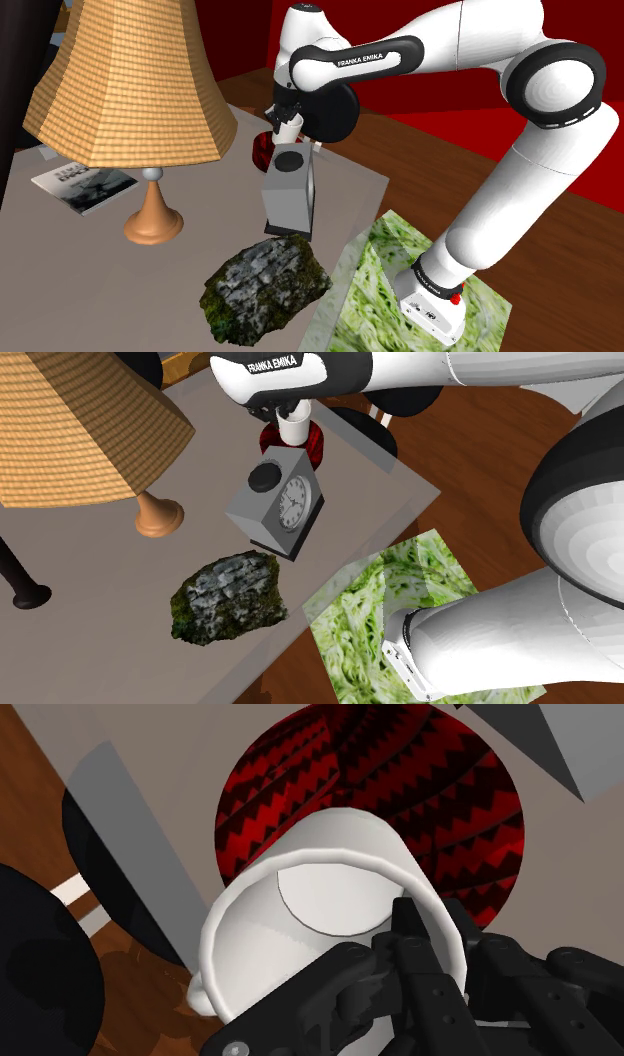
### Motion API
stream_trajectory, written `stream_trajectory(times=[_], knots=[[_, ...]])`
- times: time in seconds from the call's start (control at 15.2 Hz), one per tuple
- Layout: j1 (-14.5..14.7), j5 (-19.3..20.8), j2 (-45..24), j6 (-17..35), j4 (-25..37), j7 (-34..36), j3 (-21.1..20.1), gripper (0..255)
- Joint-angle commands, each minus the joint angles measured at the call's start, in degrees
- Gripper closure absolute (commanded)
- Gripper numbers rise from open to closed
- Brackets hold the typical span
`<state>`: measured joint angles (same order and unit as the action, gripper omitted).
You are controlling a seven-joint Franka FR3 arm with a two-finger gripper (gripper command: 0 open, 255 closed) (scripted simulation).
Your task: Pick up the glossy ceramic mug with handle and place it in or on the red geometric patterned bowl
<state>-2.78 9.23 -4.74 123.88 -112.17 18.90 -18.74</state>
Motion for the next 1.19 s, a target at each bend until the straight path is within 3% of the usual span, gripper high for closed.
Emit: stream_trajectory(times=[0.0,0.33,0.59,1.12], knots=[[0.0,0.0,0.01,0.0,0.01,0.0,0.0,0],[0.0,0.0,0.01,0.0,0.01,0.0,0.0,0],[0.11,-1.6,3.0,-6.48,3.73,-1.05,-0.31,0],[0.12,-1.6,3.0,-6.48,3.73,-1.05,-0.3,0]])
